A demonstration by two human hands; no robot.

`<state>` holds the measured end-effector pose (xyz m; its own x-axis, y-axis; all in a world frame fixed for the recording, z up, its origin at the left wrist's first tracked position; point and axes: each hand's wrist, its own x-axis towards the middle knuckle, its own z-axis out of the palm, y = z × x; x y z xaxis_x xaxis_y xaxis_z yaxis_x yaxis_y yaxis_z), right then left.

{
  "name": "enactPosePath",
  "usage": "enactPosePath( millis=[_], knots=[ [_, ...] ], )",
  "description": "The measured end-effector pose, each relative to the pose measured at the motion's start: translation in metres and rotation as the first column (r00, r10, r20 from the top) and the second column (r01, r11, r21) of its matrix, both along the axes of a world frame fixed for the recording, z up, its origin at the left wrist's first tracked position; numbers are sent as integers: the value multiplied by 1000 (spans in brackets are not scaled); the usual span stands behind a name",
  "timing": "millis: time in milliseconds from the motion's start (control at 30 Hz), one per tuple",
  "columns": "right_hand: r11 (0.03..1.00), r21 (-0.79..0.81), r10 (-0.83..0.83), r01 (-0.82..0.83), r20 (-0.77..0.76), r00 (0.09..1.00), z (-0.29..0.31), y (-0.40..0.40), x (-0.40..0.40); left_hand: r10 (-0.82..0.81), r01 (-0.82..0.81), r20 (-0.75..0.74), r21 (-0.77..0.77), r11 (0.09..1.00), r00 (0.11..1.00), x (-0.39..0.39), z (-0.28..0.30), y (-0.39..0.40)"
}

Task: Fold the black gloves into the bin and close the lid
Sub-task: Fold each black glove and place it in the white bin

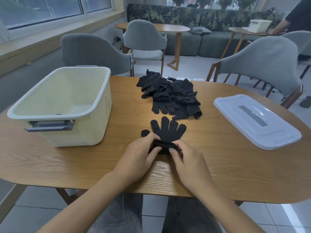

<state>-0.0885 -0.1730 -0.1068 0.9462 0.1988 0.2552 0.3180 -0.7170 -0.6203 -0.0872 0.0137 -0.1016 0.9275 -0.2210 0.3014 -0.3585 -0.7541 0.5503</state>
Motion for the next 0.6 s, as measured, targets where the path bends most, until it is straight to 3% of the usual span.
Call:
enactPosePath(
  millis=[400,600],
  knots=[
    [986,-21,-167,166,-16,986,1,10,20,113,-107,81,-79,991,990,21,-10,-13],
    [992,-53,-104,115,178,978,-4,4,19,76,-75,189,-13,997,979,21,-18,-13]
  ],
)
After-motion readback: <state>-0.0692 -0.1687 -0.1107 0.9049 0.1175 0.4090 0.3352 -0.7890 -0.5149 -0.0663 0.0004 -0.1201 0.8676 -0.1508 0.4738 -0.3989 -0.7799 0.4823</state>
